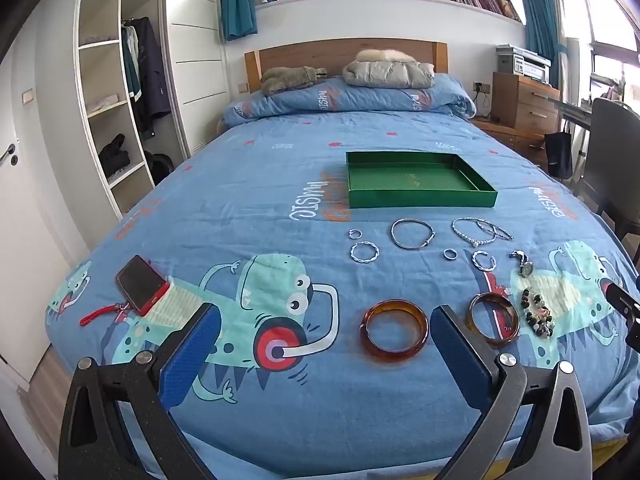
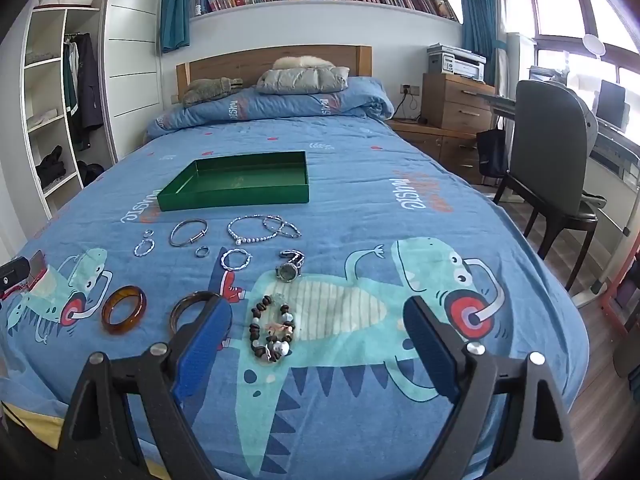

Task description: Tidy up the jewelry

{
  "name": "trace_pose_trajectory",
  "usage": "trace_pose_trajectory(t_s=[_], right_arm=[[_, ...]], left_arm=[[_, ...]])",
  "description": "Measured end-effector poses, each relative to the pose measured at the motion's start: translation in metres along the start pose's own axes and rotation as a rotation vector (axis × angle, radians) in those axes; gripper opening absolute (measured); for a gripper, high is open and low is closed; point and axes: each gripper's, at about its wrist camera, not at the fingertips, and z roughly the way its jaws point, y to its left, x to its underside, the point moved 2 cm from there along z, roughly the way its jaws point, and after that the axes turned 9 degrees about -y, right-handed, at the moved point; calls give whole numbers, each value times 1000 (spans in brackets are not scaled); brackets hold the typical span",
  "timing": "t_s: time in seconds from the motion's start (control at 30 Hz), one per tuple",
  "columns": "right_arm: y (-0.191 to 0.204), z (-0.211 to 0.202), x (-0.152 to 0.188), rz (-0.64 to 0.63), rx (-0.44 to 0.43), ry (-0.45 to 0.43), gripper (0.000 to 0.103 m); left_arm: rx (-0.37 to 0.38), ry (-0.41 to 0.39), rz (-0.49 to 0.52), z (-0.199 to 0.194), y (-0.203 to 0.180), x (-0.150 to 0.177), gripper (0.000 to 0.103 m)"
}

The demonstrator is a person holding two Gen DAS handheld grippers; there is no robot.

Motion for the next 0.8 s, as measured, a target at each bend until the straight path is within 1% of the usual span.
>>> trace_pose_trajectory(t_s=[0.6,0.8], right_arm=[[-3,6,1,14,-7,2,89],[-5,11,5,18,-12,11,89]], left_arm=[[3,-5,-20,4,3,0,103],[8,12,-22,10,4,2,103]])
